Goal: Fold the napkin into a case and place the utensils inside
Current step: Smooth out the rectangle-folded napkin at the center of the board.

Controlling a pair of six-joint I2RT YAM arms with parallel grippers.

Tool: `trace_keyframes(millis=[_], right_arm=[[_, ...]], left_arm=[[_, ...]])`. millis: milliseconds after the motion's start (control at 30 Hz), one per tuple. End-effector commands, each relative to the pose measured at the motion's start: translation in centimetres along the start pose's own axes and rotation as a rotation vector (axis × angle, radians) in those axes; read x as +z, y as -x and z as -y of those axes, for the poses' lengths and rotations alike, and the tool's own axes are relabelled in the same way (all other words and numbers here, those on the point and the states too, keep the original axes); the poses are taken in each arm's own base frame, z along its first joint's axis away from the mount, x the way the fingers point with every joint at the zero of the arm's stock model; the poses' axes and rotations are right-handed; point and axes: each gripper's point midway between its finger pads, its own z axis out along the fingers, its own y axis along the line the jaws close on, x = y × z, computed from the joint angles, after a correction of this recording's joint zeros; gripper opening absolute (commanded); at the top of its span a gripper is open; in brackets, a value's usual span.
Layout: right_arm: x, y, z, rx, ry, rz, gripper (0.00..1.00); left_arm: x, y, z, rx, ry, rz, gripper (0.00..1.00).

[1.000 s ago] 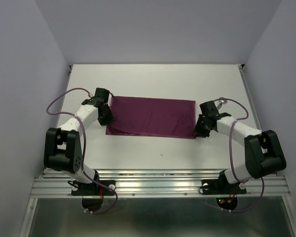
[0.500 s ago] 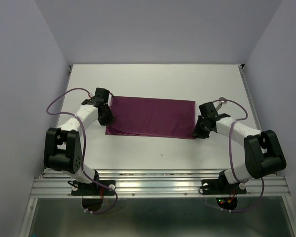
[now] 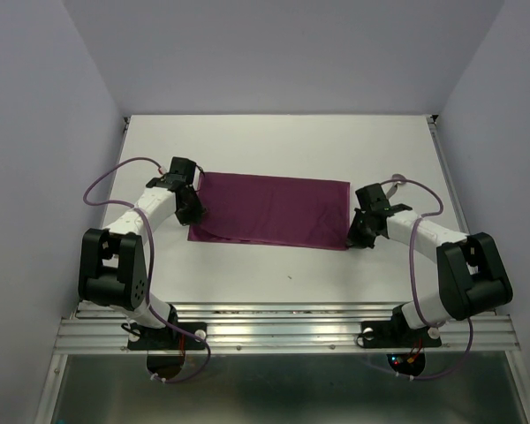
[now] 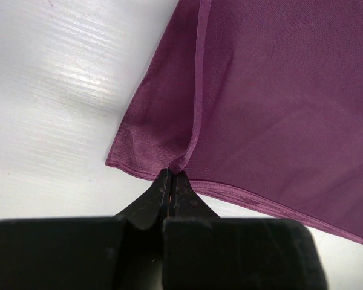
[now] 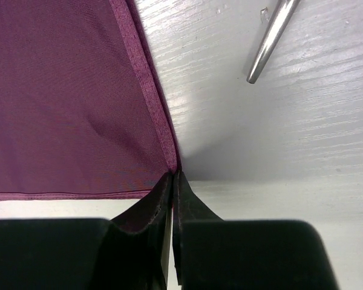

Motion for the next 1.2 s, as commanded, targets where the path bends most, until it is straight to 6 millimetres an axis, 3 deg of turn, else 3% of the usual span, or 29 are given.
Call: trace_keyframes(millis=[0,167,500,600,667,767,1000,1167], right_arm=[[-0.9,1.4,-0.6,-0.006,0.002,0.056,0.04],[-1.6,2.2,-0.7,-0.008,-0.001,0.083,0.10],[-1.5,1.8,-0.8,-0.005,0.007,0.069,0.10],[-1.6,2.0,-1.0,-0.006,0.017,0.075,0.01],[-1.9,2.3,-1.2,-0.003,0.024,0.087,0.01],[-2.4,3.3,-1.7,-0.005,0.030,0.122,0.01],[-5.7,8.8,-4.4,-0.003,0.060,0.277,0.01],[-7.0,9.6,-5.1,-0.014,0.080,0.296,0.01]], left_arm=[[-1.0,0.8,0.6,0.017,-0.022,0.032,0.00],[-1.4,1.3,0.6,0.024,-0.015,0.046,0.00],[-1.0,0.9,0.5,0.025,-0.016,0.036,0.00],[-1.1,0.9,0.6,0.026,-0.019,0.036,0.00],[-1.2,1.0,0.7,0.026,-0.020,0.038,0.00],[-1.7,1.5,0.8,0.030,-0.021,0.051,0.00],[-4.9,4.3,2.4,0.050,-0.067,0.115,0.00],[-6.8,4.3,2.6,0.062,-0.096,0.122,0.00]])
